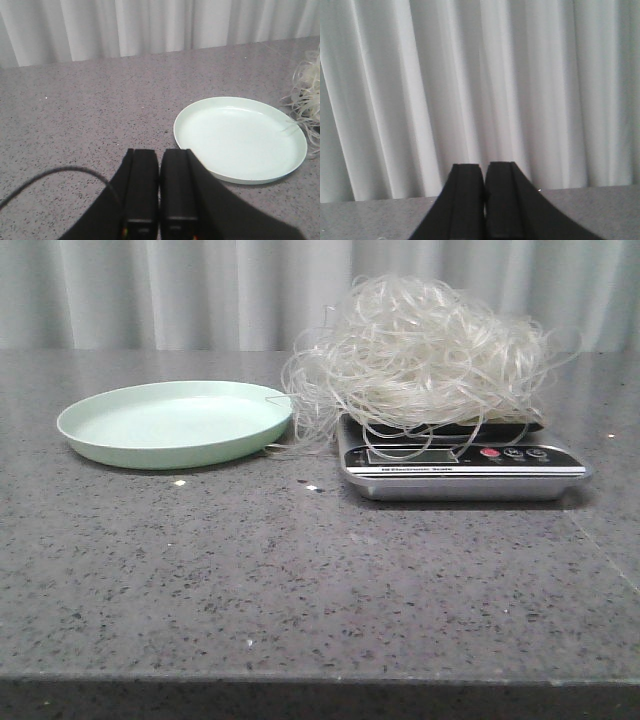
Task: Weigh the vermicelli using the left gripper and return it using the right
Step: 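Lower the right gripper into the vermicelli on the scale and grasp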
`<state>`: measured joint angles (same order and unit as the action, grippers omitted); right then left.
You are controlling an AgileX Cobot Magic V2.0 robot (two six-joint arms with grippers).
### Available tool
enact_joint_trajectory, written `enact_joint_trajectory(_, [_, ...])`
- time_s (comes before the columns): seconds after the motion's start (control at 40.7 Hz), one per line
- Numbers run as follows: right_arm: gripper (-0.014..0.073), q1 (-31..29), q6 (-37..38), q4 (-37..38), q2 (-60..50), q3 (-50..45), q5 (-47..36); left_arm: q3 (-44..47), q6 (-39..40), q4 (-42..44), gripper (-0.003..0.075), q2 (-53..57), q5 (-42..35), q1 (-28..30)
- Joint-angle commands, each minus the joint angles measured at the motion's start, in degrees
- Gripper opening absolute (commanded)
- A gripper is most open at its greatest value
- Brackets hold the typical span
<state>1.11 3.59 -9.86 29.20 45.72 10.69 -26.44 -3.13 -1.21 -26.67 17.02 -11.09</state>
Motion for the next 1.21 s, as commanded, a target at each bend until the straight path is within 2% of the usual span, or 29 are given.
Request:
enact_joint_trajectory(0.0, [0.0300,0.05,-0.01,-5.06,6.00,6.52,0.70,-1.55,0.02,-0.69,0.0137,-0.17,-4.85,0.06])
enact_joint_trajectory(0.049, [0.0400,0.30,-0.01,-6.96,9.00,8.33,2.66,-1.55,0.02,-0.69,0.0137,-0.17,-4.85,0.06])
enact_joint_trajectory(0.148, [0.0542,1.36,-0.01,-9.68,14.50,11.35,7.76,-1.55,0.02,-0.69,0.0137,-0.17,-4.85,0.06])
enact_joint_trajectory(0.246, [0.0610,2.81,-0.01,-12.90,19.76,12.84,13.02,-1.55,0.02,-0.69,0.0137,-0.17,-4.85,0.06])
enact_joint_trajectory(0.394, [0.0611,5.60,-0.07,-16.60,27.59,13.43,17.06,-1.55,0.02,-0.69,0.0137,-0.17,-4.85,0.06])
enact_joint_trajectory(0.738, [0.0611,12.04,-0.07,-16.71,42.32,13.45,17.43,-1.55,0.02,-0.69,0.0137,-0.17,-4.85,0.06])
enact_joint_trajectory(1.181, [0.0611,12.52,-0.07,-16.84,52.01,13.50,16.80,-1.55,0.02,-0.69,0.0137,-0.17,-4.85,0.06])
